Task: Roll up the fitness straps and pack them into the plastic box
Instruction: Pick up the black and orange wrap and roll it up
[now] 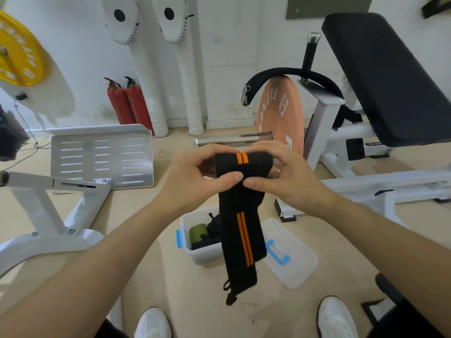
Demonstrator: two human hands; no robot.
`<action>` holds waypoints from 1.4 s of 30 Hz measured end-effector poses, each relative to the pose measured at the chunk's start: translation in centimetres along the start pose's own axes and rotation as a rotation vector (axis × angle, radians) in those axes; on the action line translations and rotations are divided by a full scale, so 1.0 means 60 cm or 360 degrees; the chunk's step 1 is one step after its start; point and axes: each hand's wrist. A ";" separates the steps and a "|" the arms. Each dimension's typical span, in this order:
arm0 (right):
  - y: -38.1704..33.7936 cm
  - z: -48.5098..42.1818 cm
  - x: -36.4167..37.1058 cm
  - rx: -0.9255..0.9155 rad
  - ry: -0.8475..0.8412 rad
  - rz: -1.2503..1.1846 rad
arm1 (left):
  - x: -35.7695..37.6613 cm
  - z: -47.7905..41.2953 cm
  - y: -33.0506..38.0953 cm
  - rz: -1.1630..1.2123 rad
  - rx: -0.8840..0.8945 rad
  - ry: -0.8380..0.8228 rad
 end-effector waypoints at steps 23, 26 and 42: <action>0.005 0.019 0.053 0.0099 0.0372 -0.0283 | 0.035 0.007 0.016 0.0194 -0.0274 0.0352; 0.003 0.017 0.050 0.0072 0.0469 -0.0199 | 0.041 0.011 0.010 0.0264 -0.0242 0.0217; 0.011 0.008 0.029 0.0340 0.0273 -0.0653 | 0.024 0.010 0.001 0.0138 -0.0355 -0.0193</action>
Point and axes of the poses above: each hand's wrist, its own z-axis away from the middle knuckle, its own x-axis out of the palm, y = z × x, and after that the axes turned 7 degrees about -x, right-handed
